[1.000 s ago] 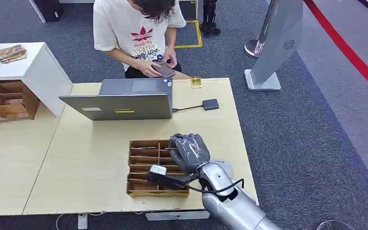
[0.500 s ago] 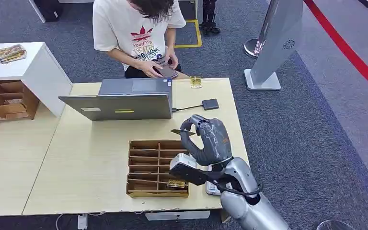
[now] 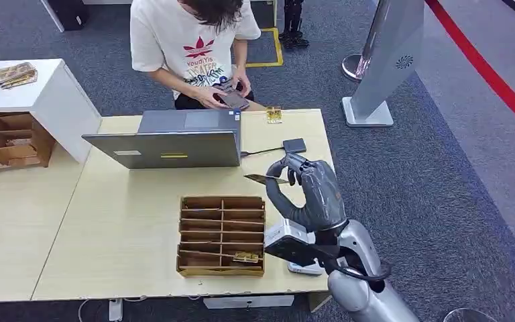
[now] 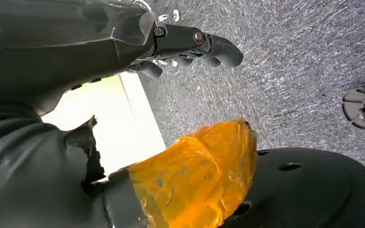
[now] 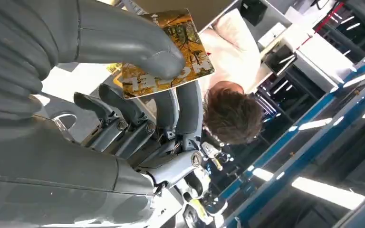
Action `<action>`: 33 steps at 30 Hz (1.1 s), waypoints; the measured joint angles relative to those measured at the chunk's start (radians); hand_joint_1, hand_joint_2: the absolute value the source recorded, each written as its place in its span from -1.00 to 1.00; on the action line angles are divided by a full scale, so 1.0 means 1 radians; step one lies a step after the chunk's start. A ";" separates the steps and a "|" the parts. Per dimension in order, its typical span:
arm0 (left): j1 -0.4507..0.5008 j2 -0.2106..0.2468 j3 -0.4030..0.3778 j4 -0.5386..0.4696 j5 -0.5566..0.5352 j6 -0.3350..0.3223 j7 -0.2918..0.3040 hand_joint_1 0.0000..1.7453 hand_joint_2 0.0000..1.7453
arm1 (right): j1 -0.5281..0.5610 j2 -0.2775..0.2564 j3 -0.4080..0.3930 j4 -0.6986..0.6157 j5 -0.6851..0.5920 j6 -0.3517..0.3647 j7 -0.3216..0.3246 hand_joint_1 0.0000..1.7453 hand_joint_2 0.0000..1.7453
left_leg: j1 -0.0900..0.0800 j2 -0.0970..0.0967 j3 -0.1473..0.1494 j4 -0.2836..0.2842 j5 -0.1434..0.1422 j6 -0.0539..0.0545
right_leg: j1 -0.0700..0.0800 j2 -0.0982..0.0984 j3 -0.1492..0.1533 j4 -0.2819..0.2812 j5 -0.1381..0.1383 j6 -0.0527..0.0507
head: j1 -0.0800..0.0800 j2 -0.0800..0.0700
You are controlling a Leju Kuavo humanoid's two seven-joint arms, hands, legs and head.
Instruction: Pass the card to the sensor for recognition and then transmit it.
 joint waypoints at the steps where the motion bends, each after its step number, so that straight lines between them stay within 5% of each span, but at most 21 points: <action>1: 0.000 0.000 0.000 0.000 0.000 0.000 0.002 -1.00 -1.00 | -0.001 0.000 0.000 0.000 0.000 0.000 0.000 1.00 1.00 | 0.000 0.000 0.000 0.000 0.000 0.000 | 0.000 0.000 0.000 0.000 0.000 0.000 | 0.000 0.000; 11: -0.011 0.000 -0.016 0.000 -0.023 -0.007 0.010 -1.00 -1.00 | -0.046 0.005 0.013 0.011 0.003 0.054 0.005 1.00 1.00 | 0.000 0.000 0.000 0.000 0.000 0.000 | 0.000 0.000 0.000 0.000 0.000 0.000 | 0.000 0.000; 16: -0.042 -0.001 -0.056 0.000 -0.063 -0.024 0.035 -1.00 -1.00 | -0.175 0.053 0.044 0.097 0.021 0.106 0.053 1.00 1.00 | 0.000 0.000 0.000 0.000 0.002 -0.002 | 0.000 0.000 0.000 0.002 0.001 -0.001 | 0.000 0.000; 21: -0.070 -0.003 -0.095 0.000 -0.092 -0.038 0.049 -1.00 -1.00 | -0.309 0.113 0.056 0.207 0.050 0.109 0.093 1.00 1.00 | 0.000 -0.001 0.000 0.000 0.003 -0.003 | 0.000 -0.001 0.000 0.003 0.001 -0.001 | 0.000 0.000; 26: -0.074 -0.003 -0.102 0.000 -0.097 -0.041 0.052 -1.00 -1.00 | -0.330 0.124 0.057 0.227 0.061 0.107 0.098 1.00 1.00 | 0.000 -0.001 0.000 0.000 0.003 -0.003 | 0.000 0.000 0.000 0.003 0.001 -0.001 | 0.000 0.000; 33: -0.107 -0.014 -0.153 0.000 -0.126 -0.060 0.070 -1.00 -1.00 | -0.483 0.220 0.080 0.435 0.141 0.091 0.146 1.00 1.00 | 0.000 0.000 0.000 0.000 0.003 -0.003 | 0.000 0.000 -0.001 0.003 0.001 -0.001 | 0.000 0.000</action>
